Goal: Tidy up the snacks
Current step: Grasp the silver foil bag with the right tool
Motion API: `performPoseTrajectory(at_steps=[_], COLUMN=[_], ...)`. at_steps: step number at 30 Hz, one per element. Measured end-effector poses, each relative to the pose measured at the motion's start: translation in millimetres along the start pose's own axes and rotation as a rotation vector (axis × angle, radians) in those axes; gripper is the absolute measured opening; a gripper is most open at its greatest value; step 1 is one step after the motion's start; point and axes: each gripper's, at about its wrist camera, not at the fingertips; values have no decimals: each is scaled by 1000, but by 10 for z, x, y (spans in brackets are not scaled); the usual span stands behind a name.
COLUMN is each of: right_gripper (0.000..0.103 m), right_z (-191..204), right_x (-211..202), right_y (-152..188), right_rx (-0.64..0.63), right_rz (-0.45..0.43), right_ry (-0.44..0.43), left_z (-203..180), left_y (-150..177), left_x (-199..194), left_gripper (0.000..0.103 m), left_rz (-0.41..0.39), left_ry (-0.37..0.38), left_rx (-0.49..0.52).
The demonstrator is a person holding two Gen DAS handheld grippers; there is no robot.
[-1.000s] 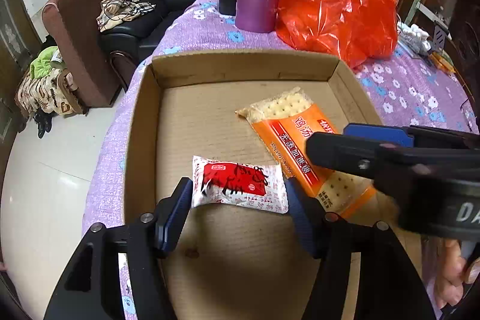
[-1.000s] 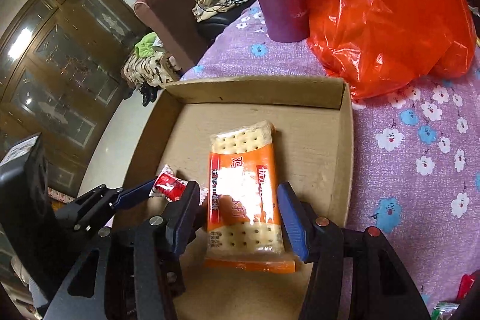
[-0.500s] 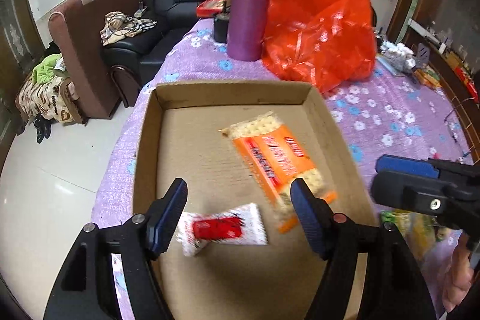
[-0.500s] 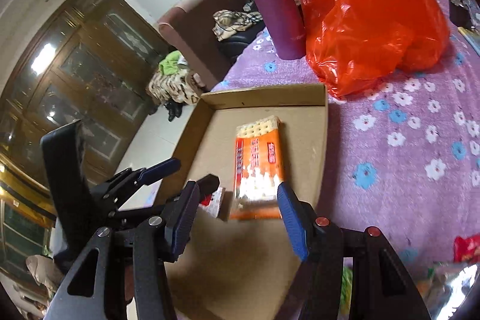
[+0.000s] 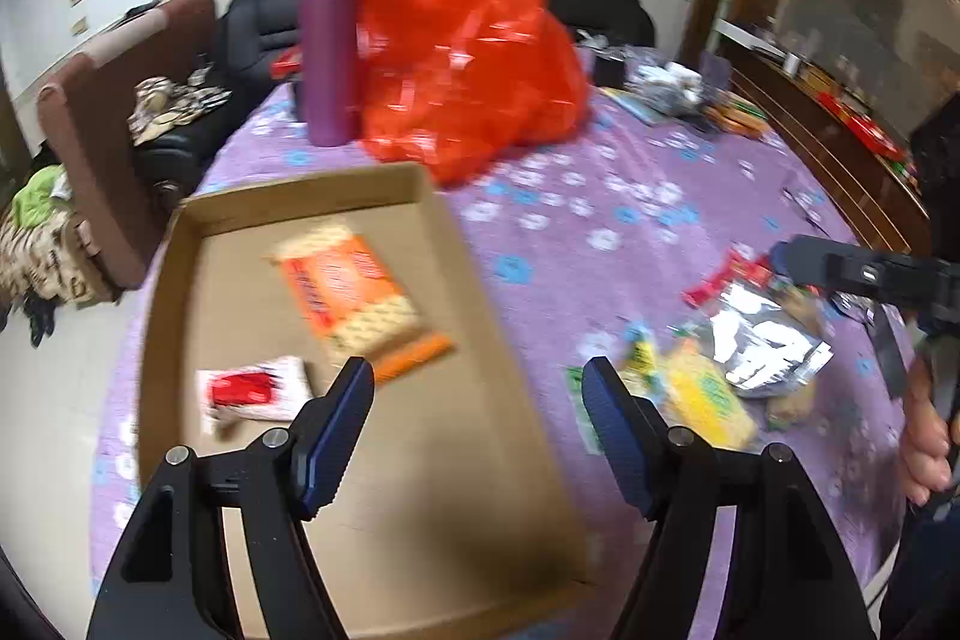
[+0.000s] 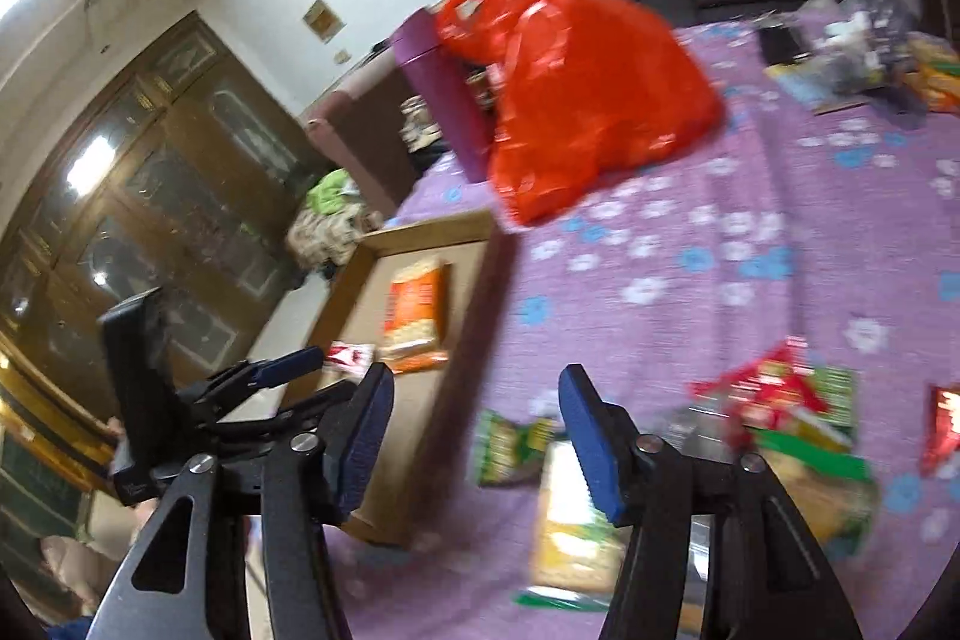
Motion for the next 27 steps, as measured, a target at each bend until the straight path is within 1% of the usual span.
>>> performPoseTrajectory(at_steps=[2, 5, 7, 9, 10, 11, 14, 15, 16, 17, 18, 19, 21, 22, 24, 25, 27], right_gripper=[63, 62, 62, 62, 62, 62, 62, 62, 60, 50, 47, 47, 41, 38, 27, 25, 23], right_z=[-93, -171, -182, -172, -171, -195, -203, -196, -187, -180, -190, -213, -264, -268, -292, -332, -346], right_x=[-44, 27, 96, 180, 249, 344, 459, 482, 510, 563, 607, 634, 618, 594, 520, 485, 403], right_y=[30, 99, 151, 201, 214, 225, 266, 278, 294, 320, 334, 347, 334, 331, 309, 293, 292], right_rx=[-6, -51, -109, -174, -196, -214, -266, -285, -308, -345, -361, -359, -334, -330, -301, -278, -278], right_rz=[8, 37, 44, 33, 45, 72, 81, 80, 85, 104, 123, 139, 143, 131, 103, 89, 41], right_ry=[20, 106, 189, 289, 321, 341, 403, 410, 417, 435, 439, 411, 356, 348, 290, 269, 219], left_z=[-146, -292, -355, -406, -424, -432, -471, -478, -499, -521, -557, -592, -663, -701, -769, -807, -886], left_y=[18, 33, 55, 88, 106, 121, 173, 188, 202, 216, 230, 239, 261, 268, 288, 299, 304], left_x=[-13, -27, -27, -28, -32, -43, -67, -71, -72, -68, -59, -62, -45, -29, 17, 51, 131], left_gripper=[71, 71, 71, 71, 71, 71, 71, 71, 72, 72, 72, 72, 72, 72, 74, 75, 75], left_rz=[-5, -11, -11, -5, -3, -1, 3, 5, 9, 14, 21, 23, 29, 35, 51, 63, 88], left_ry=[33, 60, 74, 82, 86, 90, 96, 102, 109, 115, 123, 129, 147, 157, 194, 217, 243], left_rx=[14, 26, 27, 26, 27, 30, 36, 37, 41, 45, 51, 56, 62, 61, 46, 31, 13])
Point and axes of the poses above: each gripper's, at about its wrist camera, not at the fingertips, and x roughly the way its jaws point, z to its left, y to its underside, and after that the axes turned 9 degrees about x, right-handed
